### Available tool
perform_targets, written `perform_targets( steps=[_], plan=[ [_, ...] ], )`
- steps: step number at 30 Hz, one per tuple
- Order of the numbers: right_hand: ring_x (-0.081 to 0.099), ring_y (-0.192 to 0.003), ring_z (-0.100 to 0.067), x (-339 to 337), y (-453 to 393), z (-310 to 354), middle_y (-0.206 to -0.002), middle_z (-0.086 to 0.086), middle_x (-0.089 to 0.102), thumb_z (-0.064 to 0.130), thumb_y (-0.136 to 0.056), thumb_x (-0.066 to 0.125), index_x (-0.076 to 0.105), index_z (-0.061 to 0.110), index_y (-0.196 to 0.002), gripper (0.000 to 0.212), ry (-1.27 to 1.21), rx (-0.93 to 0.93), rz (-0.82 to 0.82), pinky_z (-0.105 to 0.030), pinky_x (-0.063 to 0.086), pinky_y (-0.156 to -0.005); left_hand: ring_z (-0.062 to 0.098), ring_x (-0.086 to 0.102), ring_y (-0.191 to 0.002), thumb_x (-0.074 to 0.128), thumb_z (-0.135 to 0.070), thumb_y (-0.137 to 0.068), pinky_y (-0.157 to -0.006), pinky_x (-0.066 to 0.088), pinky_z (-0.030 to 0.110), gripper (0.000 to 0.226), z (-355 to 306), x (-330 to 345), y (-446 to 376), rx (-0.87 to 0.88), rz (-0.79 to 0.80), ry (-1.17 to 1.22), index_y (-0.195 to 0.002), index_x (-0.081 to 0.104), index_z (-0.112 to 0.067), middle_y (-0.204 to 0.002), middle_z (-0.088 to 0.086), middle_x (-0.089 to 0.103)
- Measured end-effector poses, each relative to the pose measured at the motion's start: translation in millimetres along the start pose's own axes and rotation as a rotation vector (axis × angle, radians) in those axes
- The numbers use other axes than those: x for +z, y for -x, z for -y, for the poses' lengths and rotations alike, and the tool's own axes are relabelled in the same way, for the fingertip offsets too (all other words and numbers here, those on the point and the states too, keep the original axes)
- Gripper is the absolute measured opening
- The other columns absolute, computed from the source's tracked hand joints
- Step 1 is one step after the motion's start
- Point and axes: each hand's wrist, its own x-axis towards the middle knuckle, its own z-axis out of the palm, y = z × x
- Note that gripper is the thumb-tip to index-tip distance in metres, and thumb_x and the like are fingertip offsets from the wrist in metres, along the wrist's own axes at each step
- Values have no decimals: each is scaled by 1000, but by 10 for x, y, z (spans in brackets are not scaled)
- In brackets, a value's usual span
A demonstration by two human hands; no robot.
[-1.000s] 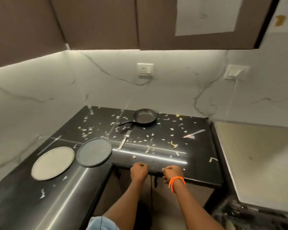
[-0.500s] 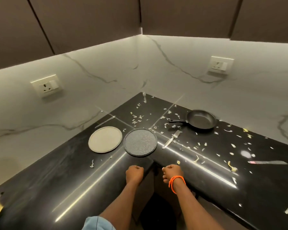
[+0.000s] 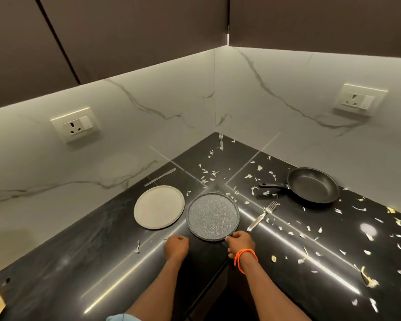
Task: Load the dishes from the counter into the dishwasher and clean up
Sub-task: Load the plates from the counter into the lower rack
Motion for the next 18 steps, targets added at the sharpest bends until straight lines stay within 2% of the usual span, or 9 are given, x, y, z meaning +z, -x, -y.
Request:
perform_targets(
  steps=[3,5,7,9,11,13,16,18],
  plan=[
    [59,-54,-23,95,-156,157,-82,-13,66,11,-81,67,59,13,-113,33,-5,34,29,-29,53,-47,26,69,-74,53,-23,-77,-69,55,31,21,-83,-11,-385,-1,26,-45,-68,71,-17,-74,6,73],
    [64,-61,-25,222,-320,194,-94,-15,67,17,-80,67,49,17,-134,57,14,65,38,-31,55,-49,25,69,-74,55,-26,-75,-72,57,32,17,-116,-49,-603,-8,19,-63,-74,71,-19,-78,5,73],
    [71,-76,-31,392,-586,109,-99,-15,68,28,-74,68,49,12,-132,63,82,66,17,-42,62,-63,26,68,-80,57,-26,-78,-76,58,34,14,-150,-101,-801,-2,-2,-63,-82,68,-20,-86,5,73],
    [71,-87,-32,558,-737,53,-100,-13,69,34,-71,67,55,11,-122,57,163,63,-19,-49,62,-75,28,66,-86,55,-25,-85,-77,55,34,15,-280,-233,-840,11,-34,-79,-90,67,-18,-94,6,72],
    [69,-92,-32,580,-549,204,-106,-12,67,33,-75,67,58,10,-118,49,230,61,-84,-42,60,-79,28,62,-90,55,-27,-92,-75,49,33,17,-393,-295,-869,24,-43,-76,-99,66,-16,-101,6,69],
    [64,-101,-35,566,-373,361,-117,-15,62,26,-82,67,55,7,-122,46,285,58,-159,-35,53,-81,29,62,-95,58,-35,-93,-77,47,32,23,-476,-286,-943,42,-38,-94,-105,66,-17,-107,7,69],
    [61,-109,-40,607,-341,433,-128,-19,52,22,-84,72,43,4,-128,55,318,95,-224,-39,49,-82,28,62,-98,61,-43,-92,-81,49,34,30,-576,-226,-1047,101,-7,-133,-111,66,-20,-113,6,69],
    [60,-114,-41,640,-329,458,-136,-21,47,22,-85,74,36,2,-134,65,330,132,-232,-43,51,-86,30,62,-109,64,-43,-91,-82,45,34,39,-633,-186,-1051,142,8,-163,-121,64,-18,-121,8,68]
  ],
)
